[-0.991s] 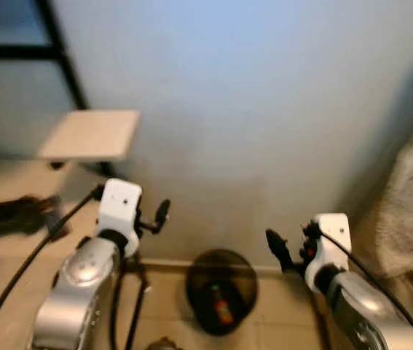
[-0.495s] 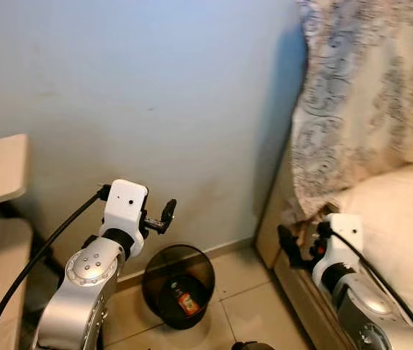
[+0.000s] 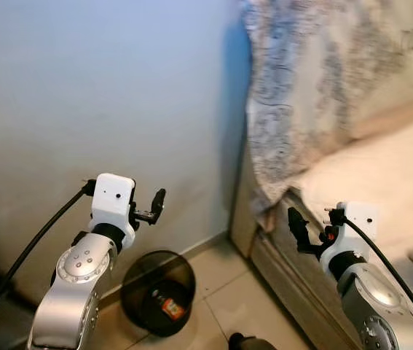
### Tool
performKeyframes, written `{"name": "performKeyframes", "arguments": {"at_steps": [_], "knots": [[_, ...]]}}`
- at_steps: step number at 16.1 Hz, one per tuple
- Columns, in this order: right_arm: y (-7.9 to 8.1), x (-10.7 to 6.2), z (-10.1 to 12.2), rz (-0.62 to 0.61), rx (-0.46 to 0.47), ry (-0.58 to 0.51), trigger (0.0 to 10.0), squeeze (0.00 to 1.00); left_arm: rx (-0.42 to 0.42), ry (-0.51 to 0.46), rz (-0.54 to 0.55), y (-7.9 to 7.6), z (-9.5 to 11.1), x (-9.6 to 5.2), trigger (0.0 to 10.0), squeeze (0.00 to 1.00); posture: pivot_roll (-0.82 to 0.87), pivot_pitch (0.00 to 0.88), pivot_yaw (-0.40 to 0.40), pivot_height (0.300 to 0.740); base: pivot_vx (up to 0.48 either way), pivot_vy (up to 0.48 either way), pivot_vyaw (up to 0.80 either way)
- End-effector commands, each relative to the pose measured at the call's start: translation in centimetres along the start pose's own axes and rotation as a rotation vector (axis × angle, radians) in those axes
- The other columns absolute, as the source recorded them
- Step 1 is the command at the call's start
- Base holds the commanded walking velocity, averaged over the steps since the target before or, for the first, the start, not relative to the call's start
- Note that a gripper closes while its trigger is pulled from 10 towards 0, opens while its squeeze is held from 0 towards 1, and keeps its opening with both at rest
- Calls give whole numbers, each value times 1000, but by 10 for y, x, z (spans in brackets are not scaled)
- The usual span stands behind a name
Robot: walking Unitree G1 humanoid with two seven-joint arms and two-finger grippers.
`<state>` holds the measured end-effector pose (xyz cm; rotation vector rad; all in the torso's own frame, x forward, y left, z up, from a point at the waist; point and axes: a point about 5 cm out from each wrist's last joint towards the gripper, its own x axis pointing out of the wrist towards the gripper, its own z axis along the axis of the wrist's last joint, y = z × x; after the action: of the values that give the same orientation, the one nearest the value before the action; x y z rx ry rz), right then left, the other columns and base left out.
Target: Clean up the room
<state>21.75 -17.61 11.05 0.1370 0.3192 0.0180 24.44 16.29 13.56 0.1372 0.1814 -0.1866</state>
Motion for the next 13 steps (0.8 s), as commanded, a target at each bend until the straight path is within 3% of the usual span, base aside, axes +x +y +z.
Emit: {"name": "performKeyframes", "arguments": {"at_steps": [1,13], "knots": [[-1,0,7,-9,0,-37,10000,0,7,-18,10,2,4,1,10000,0,6,0,28,740,0,0,-781],[2,8,9,21,-28,-33,10000,0,-31,-46,35,4,7,-4,10000,0,39,0,-13,740,0,0,-781]]}}
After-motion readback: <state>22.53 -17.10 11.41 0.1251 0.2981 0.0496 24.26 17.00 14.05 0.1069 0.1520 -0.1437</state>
